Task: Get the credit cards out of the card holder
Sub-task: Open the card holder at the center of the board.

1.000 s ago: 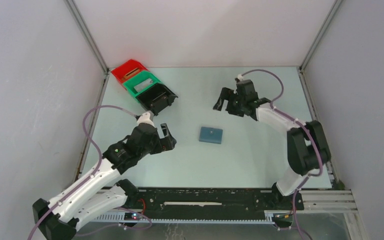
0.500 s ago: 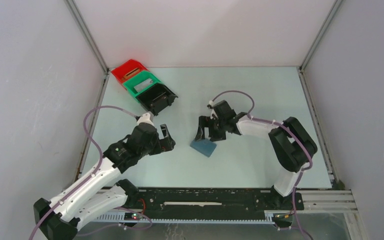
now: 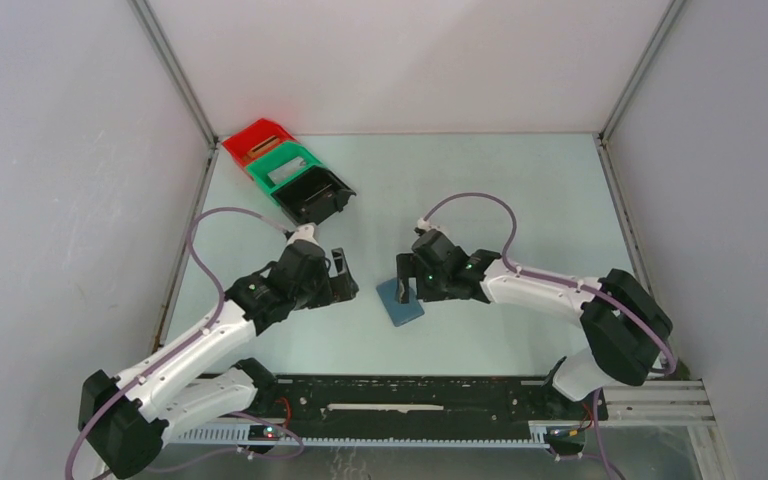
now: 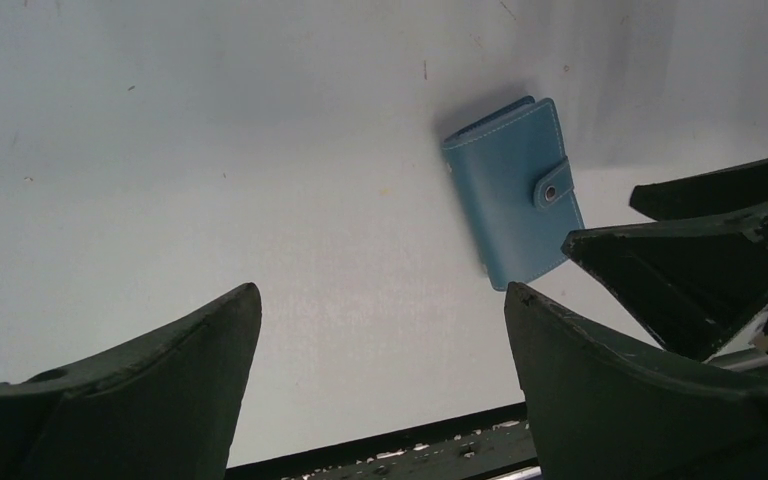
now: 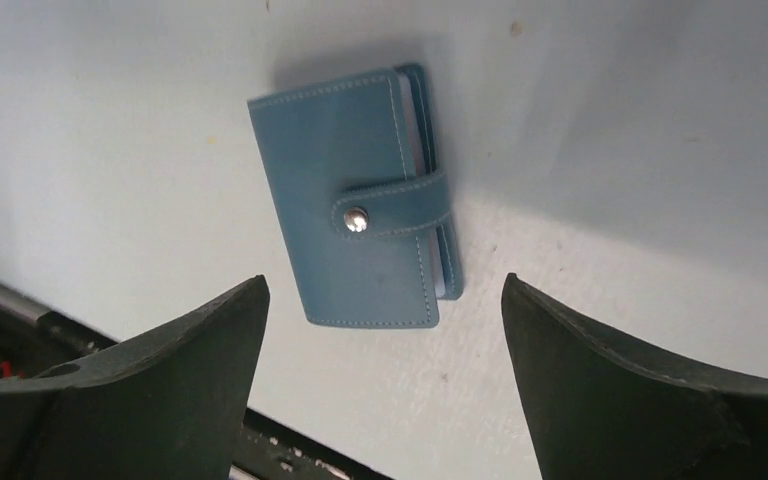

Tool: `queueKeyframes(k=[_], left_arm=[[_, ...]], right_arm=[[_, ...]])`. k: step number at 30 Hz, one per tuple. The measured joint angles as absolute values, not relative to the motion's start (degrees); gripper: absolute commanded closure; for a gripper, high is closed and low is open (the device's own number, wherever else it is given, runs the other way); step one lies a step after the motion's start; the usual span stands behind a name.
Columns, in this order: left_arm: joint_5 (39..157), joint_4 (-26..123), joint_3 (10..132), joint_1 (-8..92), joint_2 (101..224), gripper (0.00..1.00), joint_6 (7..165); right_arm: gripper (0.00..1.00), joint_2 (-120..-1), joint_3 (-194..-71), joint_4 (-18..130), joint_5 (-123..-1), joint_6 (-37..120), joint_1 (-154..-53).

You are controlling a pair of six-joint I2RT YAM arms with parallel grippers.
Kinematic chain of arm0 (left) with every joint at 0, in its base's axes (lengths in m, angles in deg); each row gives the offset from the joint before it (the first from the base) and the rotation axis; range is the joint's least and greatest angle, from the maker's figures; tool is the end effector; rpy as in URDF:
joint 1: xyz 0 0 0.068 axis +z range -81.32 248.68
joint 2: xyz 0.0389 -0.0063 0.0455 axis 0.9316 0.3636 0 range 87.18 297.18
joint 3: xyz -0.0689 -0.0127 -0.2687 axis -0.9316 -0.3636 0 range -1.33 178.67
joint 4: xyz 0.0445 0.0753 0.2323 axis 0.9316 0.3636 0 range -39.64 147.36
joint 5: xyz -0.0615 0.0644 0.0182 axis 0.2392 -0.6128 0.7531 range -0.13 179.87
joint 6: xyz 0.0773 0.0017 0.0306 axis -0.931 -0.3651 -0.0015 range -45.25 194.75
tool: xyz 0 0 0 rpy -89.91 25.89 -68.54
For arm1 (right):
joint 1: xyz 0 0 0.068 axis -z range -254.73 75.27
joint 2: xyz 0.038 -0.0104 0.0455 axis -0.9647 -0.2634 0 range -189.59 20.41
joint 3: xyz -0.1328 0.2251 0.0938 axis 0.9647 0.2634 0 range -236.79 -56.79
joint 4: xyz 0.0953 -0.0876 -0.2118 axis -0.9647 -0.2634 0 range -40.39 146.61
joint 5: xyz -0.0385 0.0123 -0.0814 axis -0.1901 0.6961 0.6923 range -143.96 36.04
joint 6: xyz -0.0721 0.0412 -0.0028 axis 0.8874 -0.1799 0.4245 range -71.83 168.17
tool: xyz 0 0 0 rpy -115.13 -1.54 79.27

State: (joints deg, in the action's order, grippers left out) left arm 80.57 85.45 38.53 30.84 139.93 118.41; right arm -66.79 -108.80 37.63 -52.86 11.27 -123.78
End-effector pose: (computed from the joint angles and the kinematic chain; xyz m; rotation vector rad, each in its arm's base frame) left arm 0.1597 -0.1091 0.2264 -0.2005 2.4385 -0.4619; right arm 0.2080 0.2377 0.1794 -0.2688 2.6020 0.5580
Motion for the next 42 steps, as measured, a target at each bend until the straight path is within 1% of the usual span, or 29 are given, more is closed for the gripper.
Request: queueKeyframes(k=[3,5,7,9,10,13,15,17,19,22,23,24,25,33,37,42], left_arm=[[79.57,85.36,38.53,30.84,140.28,0.04,120.03],[78.80,85.38,38.53,30.84,140.12,0.04,121.08],[78.30,85.43,38.53,30.84,139.99,0.03,121.71],[78.04,85.51,38.53,30.84,139.99,0.03,121.97],[77.99,85.67,38.53,30.84,139.99,0.02,122.26],[77.84,85.88,38.53,30.84,139.99,0.02,122.43],[77.56,86.21,38.53,30.84,139.97,0.02,122.54],[77.40,86.45,38.53,30.84,139.88,0.02,122.65],[77.12,86.58,38.53,30.84,139.71,0.01,122.67],[76.86,86.63,38.53,30.86,139.67,0.01,122.65],[76.79,86.69,38.53,30.84,139.67,0.01,122.63],[76.77,86.72,38.53,30.84,139.67,0.01,122.61],[76.75,86.72,38.53,30.84,139.69,0.01,122.54],[77.29,86.85,38.53,30.84,141.00,0.01,120.53],[79.65,86.21,38.55,30.86,142.62,0.00,119.07],[83.26,84.86,38.83,30.86,145.09,0.00,117.65]], right_arm=[[0.15,-68.34,-113.74,34.18,-46.85,12.56,-126.25],[0.16,-70.61,-117.89,32.47,-43.66,13.58,-127.81],[0.20,-73.76,-122.06,31.31,-40.84,14.74,-129.29],[0.28,-76.71,-124.82,30.22,-38.74,15.81,-130.52],[0.34,-78.22,-125.91,29.48,-37.76,16.23,-131.11],[0.46,-81.76,-126.81,27.73,-35.90,17.17,-132.18],[0.53,-83.20,-126.81,26.13,-35.16,17.56,-132.39],[0.57,-83.79,-126.85,25.81,-34.76,17.67,-132.53],[0.65,-83.79,-127.03,25.57,-34.33,17.74,-132.53],[0.81,-83.86,-127.05,25.52,-33.95,17.85,-132.53],[0.88,-83.86,-127.09,25.52,-33.76,17.85,-132.53],[0.98,-83.86,-127.13,25.48,-33.39,17.82,-132.53],[1.00,-83.86,-127.13,25.43,-33.01,17.82,-132.53],[1.00,-81.45,-126.04,24.65,-32.16,17.36,-132.35],[1.00,-75.14,-121.47,25.89,-35.44,16.69,-130.41],[1.00,-64.19,-112.71,31.07,-43.51,14.26,-123.04]])
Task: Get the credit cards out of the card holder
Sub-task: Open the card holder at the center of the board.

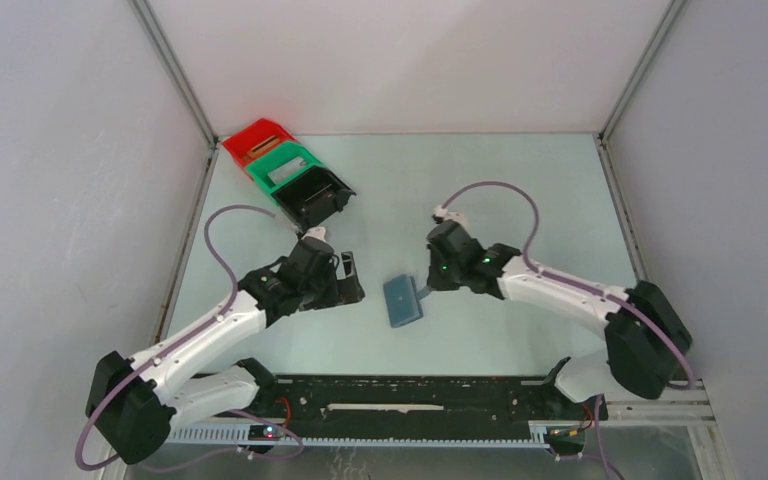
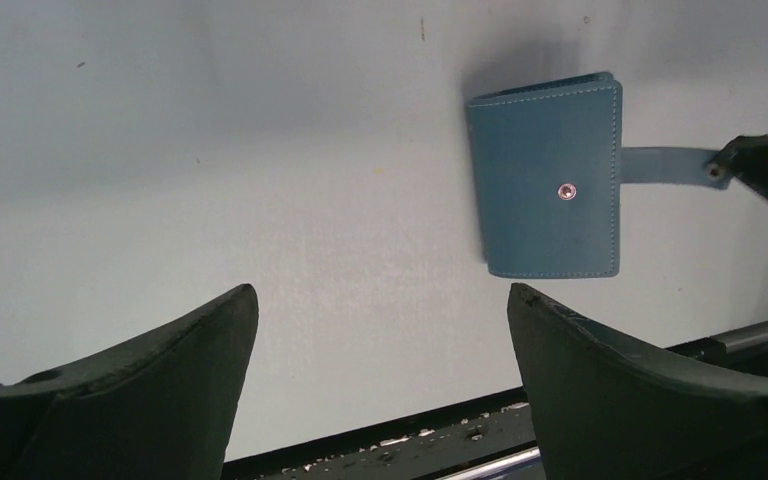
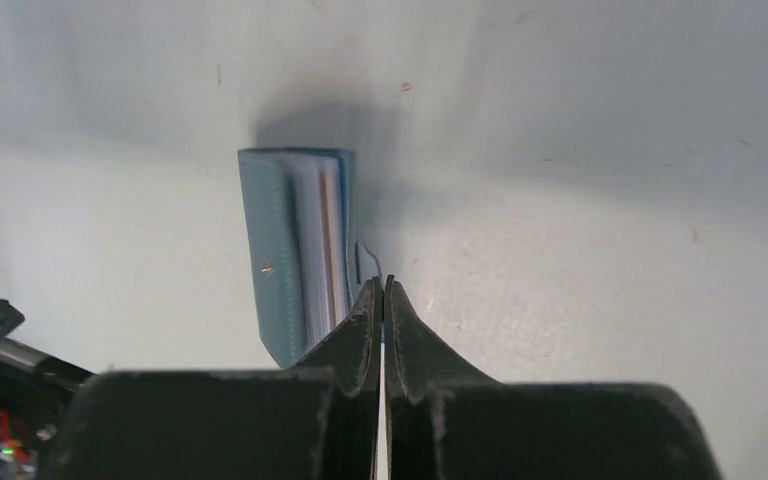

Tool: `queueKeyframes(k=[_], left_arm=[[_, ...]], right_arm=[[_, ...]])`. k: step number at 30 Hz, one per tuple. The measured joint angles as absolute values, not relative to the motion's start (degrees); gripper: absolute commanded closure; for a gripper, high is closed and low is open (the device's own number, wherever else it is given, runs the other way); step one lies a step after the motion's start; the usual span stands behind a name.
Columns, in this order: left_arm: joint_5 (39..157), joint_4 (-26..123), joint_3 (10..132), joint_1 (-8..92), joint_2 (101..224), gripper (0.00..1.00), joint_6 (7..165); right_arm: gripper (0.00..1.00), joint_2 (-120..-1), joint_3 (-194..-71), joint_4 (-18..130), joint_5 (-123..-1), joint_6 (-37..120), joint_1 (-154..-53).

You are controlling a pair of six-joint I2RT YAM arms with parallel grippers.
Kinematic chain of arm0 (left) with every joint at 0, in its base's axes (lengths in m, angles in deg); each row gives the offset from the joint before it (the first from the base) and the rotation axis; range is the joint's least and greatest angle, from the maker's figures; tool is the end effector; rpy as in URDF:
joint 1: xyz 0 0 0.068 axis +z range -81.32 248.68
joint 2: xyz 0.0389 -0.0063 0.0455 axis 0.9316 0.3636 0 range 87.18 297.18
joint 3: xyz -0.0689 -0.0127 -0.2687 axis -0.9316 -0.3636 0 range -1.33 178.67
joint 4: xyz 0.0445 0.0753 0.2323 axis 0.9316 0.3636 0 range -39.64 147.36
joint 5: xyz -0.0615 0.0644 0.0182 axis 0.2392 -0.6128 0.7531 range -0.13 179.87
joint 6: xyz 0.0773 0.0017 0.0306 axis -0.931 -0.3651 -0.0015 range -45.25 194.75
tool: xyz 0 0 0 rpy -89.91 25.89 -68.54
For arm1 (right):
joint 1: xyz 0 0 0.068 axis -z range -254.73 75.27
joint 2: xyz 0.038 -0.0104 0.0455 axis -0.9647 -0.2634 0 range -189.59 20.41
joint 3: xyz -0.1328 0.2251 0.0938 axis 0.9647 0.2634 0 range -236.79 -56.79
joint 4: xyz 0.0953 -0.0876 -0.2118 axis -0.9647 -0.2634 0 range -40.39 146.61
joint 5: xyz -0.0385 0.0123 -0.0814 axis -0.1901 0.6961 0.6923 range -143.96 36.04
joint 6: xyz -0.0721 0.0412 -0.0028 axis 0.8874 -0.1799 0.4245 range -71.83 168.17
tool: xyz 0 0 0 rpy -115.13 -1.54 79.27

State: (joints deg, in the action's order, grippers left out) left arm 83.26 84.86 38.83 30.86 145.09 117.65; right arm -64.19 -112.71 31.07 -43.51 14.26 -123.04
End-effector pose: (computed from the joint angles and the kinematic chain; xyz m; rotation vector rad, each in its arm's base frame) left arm 0.1668 -0.1188 0.2126 -0.1621 2.5264 -0.4486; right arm 0.2166 0.2235 0.2052 -0.2432 2.5208 0.3627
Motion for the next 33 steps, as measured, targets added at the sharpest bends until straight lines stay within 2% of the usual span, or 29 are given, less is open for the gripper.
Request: queueKeyframes(k=[7,13,19,33], left_arm=[[86.01,83.94,43.16,29.63,149.87,0.00,116.03],[83.76,86.13,54.50,25.04,159.47,0.00,114.59],[82.80,88.38,55.27,24.47,160.30,0.00,113.69],[83.37,90.47,53.56,28.74,154.11,0.00,113.32]], right_arm=[[1.00,-56.84,-98.37,39.51,-54.54,10.52,-110.98],[1.00,-52.47,-89.50,43.58,-62.54,7.25,-105.82],[1.00,-45.24,-91.07,44.43,-65.91,6.15,-107.26],[1.00,-45.61,-96.69,45.59,-68.95,5.21,-111.52]])
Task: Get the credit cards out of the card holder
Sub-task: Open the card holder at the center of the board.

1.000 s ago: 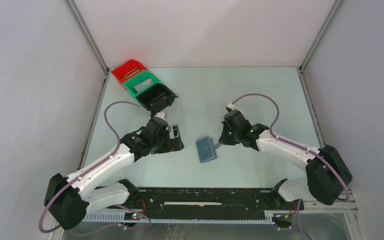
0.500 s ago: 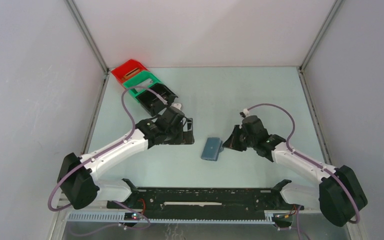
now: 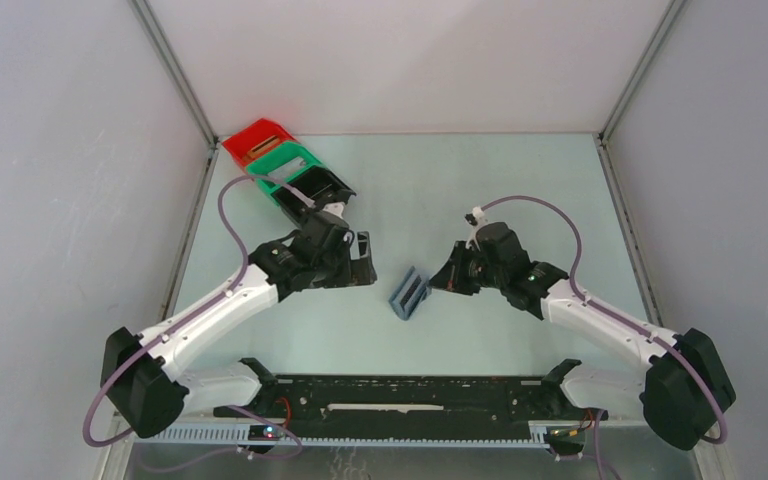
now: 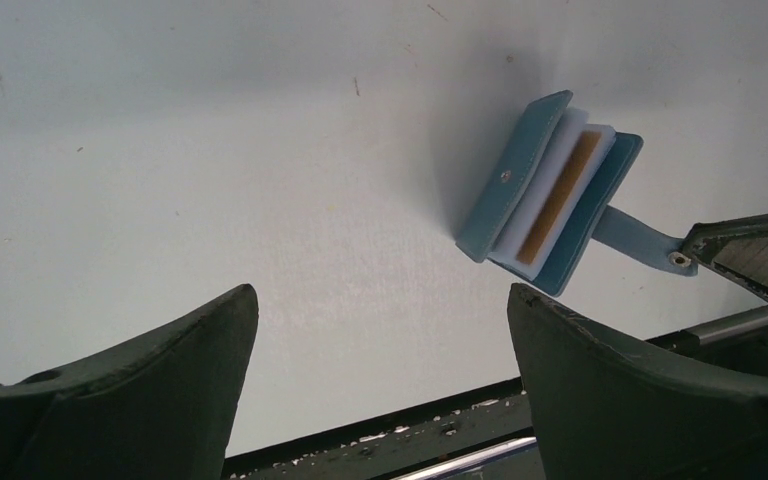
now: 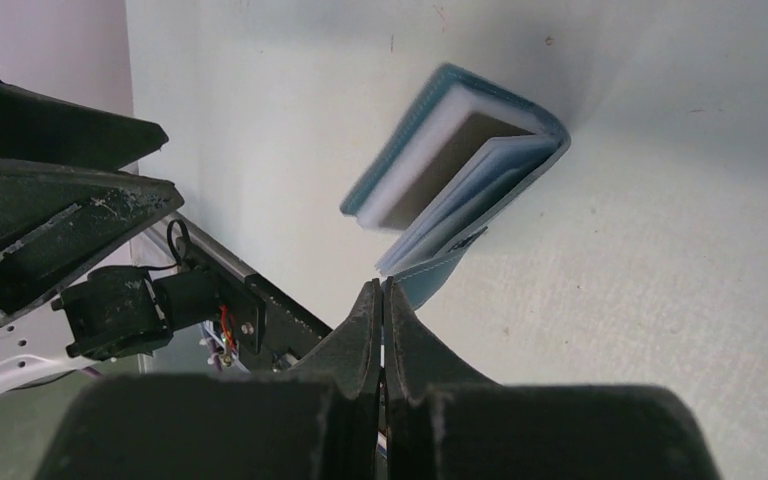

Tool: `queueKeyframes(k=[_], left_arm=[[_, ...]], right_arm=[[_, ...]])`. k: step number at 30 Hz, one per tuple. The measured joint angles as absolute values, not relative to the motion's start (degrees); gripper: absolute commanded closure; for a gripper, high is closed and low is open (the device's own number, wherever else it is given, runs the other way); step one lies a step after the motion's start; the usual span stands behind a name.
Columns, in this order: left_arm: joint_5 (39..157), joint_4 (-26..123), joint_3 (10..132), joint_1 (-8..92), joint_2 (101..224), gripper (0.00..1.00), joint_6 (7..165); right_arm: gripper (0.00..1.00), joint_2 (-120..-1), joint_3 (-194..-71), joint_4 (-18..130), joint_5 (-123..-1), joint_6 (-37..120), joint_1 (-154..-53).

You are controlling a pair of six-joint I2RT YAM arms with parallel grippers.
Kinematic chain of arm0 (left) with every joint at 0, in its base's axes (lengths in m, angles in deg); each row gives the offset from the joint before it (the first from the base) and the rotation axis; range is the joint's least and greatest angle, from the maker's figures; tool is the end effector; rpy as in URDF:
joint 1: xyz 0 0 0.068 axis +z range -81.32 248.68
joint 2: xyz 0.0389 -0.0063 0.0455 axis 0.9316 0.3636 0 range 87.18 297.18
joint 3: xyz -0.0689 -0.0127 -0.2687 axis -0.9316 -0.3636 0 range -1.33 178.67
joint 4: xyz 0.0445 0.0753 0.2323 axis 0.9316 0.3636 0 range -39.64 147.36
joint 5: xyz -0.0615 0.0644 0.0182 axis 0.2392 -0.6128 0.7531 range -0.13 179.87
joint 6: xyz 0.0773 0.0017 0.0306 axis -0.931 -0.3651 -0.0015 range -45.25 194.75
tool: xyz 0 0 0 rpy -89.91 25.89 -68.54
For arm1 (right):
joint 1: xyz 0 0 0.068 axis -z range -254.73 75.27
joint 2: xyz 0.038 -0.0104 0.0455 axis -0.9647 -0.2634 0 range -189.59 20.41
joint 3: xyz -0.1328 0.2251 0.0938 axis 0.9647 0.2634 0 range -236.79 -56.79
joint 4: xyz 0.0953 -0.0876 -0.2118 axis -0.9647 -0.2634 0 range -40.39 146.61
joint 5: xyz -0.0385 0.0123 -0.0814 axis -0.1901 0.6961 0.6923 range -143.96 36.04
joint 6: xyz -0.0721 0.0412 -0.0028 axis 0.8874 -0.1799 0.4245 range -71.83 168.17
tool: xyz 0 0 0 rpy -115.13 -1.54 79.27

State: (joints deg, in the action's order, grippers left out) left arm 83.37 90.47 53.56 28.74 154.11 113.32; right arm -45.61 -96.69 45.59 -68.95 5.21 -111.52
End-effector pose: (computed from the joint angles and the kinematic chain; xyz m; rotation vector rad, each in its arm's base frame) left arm 0.1913 -0.1493 0.2561 -0.0190 2.5268 -0.4366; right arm 0.1963 0.1703 0.2245 -0.0275 2.4051 1.0071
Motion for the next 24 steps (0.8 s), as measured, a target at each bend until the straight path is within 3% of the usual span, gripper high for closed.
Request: queueKeyframes(k=[24], left_arm=[[92.11,82.58,50.79,28.74,156.43,0.00,113.36]], right_arm=[[1.00,-42.94,-95.97,42.55,-67.79,7.29,-106.17]])
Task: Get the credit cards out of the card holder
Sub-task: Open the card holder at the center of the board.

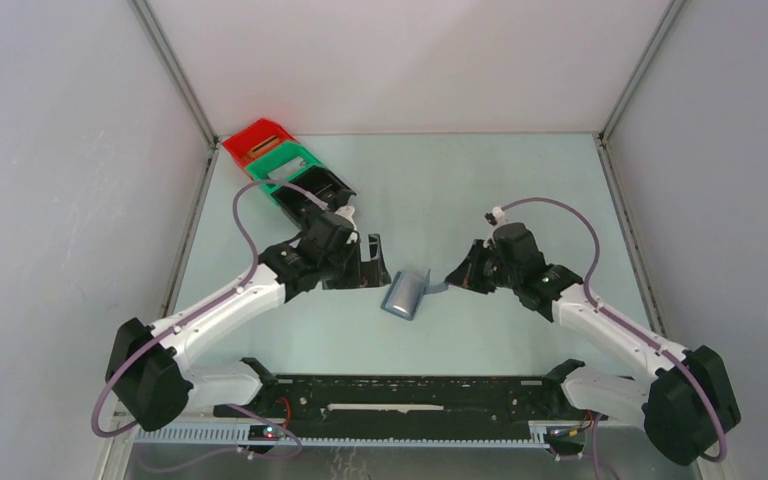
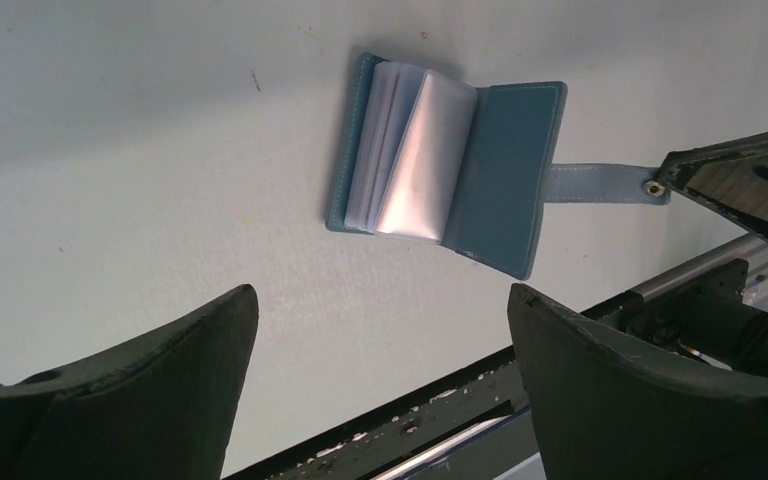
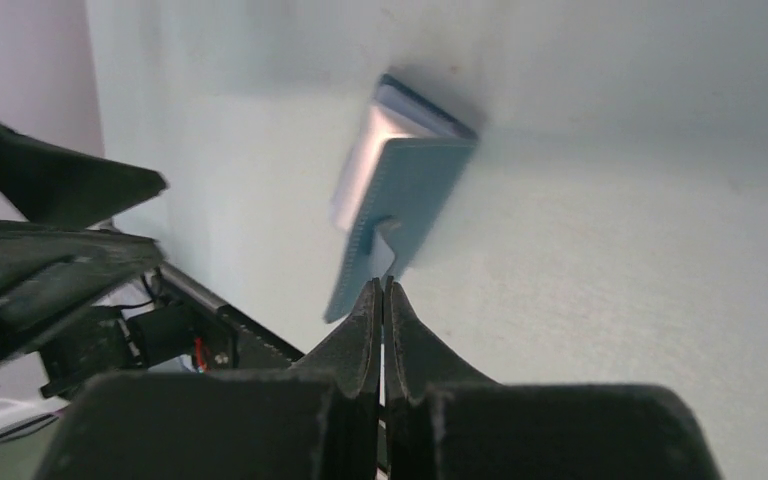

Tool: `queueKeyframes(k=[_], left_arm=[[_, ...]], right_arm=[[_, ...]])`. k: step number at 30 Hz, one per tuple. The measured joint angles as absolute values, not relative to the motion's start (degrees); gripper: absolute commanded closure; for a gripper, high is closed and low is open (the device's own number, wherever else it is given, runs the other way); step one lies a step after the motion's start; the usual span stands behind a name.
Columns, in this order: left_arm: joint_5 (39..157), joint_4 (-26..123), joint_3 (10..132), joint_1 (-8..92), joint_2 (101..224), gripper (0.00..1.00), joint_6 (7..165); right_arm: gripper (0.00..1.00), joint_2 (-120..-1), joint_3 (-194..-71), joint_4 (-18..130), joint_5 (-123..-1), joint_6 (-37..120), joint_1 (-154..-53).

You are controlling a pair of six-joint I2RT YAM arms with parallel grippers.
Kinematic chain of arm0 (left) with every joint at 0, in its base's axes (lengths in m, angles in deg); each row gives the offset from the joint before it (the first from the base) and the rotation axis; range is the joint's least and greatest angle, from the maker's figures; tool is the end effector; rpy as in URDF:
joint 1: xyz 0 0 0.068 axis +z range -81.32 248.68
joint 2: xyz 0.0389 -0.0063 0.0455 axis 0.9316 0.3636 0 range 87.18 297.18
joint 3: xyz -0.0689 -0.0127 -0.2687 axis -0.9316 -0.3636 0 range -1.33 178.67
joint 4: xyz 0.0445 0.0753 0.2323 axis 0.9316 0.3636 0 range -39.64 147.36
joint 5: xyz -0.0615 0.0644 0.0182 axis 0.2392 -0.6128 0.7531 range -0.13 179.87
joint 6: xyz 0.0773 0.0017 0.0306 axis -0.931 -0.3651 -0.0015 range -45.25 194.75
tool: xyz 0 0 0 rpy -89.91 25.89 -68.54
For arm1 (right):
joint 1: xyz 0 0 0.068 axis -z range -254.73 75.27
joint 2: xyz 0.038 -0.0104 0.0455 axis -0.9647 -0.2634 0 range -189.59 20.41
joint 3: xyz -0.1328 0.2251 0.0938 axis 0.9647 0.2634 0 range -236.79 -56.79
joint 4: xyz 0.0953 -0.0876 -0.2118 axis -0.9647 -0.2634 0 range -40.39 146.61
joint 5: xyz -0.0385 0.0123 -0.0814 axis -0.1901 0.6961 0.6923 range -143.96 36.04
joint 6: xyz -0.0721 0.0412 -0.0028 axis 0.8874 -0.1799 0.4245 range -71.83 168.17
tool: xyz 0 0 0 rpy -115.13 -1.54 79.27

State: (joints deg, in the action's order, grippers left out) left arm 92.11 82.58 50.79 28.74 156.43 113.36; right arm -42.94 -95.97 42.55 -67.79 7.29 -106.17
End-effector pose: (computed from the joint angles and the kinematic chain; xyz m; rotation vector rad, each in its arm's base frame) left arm 0.1964 -0.1680 0.2432 0.0479 2.5429 -0.6344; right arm 0.2025 0.1442 0.2247 0.0565 2.3909 0.9172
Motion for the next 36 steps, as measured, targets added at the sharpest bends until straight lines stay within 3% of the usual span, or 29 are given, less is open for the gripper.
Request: queueKeyframes(k=[14,19,22,30,36], left_arm=[[93.73,78.78,50.61,28.74,159.62,0.00,113.76],[94.76,78.65,50.63,28.71,160.10,0.00,113.78],[95.85,78.32,50.63,28.67,161.17,0.00,113.84],[98.95,76.36,50.74,28.63,163.05,0.00,115.26],[99.96,74.78,50.77,28.56,164.49,0.03,116.34]], right_arm=[[1.00,-41.43,-83.42,39.20,-65.95,8.95,-96.27],[0.66,-43.12,-83.36,38.33,-65.19,9.39,-94.54],[0.52,-42.50,-83.40,37.52,-65.10,9.71,-94.45],[0.49,-33.24,-88.49,34.18,-63.16,8.80,-95.85],[0.50,-33.76,-94.90,35.38,-60.20,7.14,-103.87]])
